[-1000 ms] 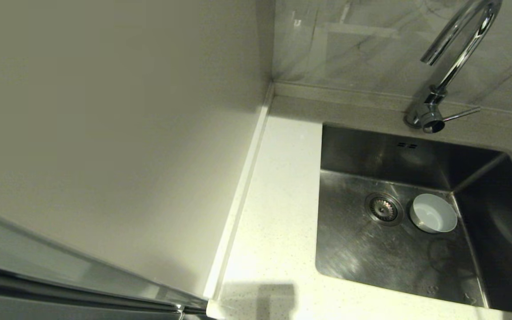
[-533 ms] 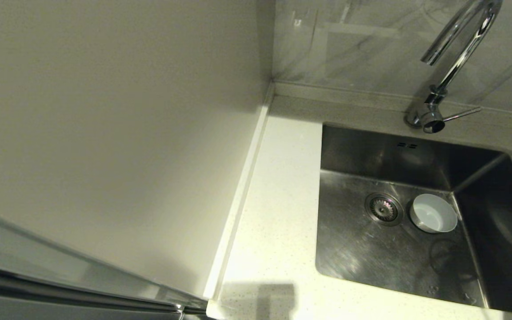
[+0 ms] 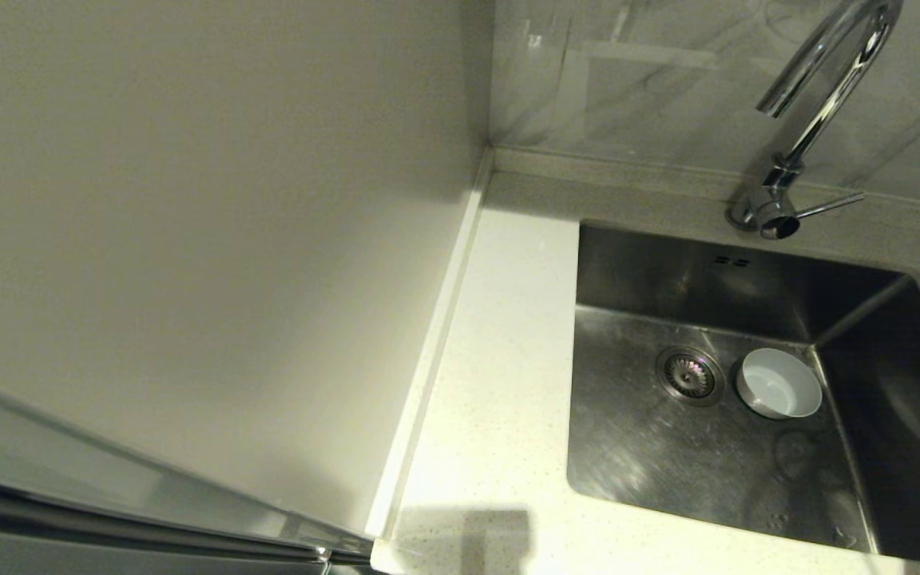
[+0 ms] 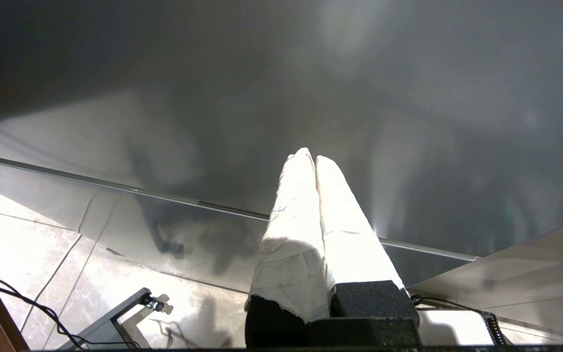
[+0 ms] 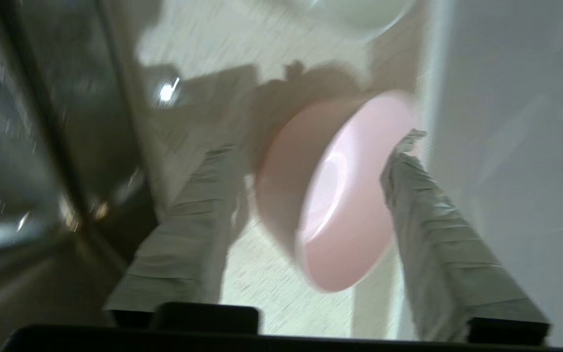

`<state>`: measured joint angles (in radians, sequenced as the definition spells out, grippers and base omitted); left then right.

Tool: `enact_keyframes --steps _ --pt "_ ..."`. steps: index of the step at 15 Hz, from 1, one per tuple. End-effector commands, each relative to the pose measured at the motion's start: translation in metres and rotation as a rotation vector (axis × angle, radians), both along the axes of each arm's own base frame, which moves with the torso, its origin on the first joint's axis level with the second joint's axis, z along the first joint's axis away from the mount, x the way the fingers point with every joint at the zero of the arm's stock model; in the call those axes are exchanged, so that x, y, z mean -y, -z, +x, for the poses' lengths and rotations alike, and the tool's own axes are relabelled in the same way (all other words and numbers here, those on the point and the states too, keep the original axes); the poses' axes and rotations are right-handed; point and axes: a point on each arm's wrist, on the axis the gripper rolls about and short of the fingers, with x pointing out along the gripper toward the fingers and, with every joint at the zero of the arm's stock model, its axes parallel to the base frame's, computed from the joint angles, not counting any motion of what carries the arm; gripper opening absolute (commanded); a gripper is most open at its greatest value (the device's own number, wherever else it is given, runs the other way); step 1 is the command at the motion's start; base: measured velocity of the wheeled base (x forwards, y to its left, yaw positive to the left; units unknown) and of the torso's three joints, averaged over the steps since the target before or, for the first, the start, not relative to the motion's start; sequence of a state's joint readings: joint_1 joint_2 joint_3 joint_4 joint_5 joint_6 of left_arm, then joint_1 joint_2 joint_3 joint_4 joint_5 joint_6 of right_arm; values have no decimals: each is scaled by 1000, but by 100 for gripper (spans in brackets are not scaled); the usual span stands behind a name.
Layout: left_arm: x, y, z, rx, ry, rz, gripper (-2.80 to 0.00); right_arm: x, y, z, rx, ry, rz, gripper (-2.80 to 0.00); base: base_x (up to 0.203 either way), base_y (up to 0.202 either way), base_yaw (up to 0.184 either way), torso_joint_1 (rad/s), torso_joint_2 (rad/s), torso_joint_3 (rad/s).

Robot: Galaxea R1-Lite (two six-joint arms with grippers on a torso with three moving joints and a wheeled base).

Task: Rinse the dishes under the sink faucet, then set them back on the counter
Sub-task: Put a bowl back to the table from the sink

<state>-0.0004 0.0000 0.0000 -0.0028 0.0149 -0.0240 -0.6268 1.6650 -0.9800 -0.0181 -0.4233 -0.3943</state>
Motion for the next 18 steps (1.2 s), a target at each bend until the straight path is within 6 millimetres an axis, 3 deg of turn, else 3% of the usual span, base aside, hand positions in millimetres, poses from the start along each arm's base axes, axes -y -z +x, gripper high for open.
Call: enact_keyframes --steps 1,3,8,12,16,18 --pt "0 0 0 3 0 0 -280 -9 -24 -12 48 -17 -62 0 0 0 0 0 0 0" --pt "0 0 0 3 0 -1 -280 -29 -40 -14 92 -84 -95 0 0 0 0 0 0 0" --pt "0 0 0 4 0 -1 -280 -109 -41 22 153 -400 -40 0 0 0 0 0 0 0" --pt "0 0 0 4 -1 1 -280 -133 10 76 17 -506 59 0 0 0 0 0 0 0" --pt "0 0 0 3 -1 1 -280 -138 53 131 -36 -504 122 0 0 0 0 0 0 0" --pt "0 0 0 5 0 0 -280 -139 72 146 -60 -498 142 0 0 0 0 0 0 0"
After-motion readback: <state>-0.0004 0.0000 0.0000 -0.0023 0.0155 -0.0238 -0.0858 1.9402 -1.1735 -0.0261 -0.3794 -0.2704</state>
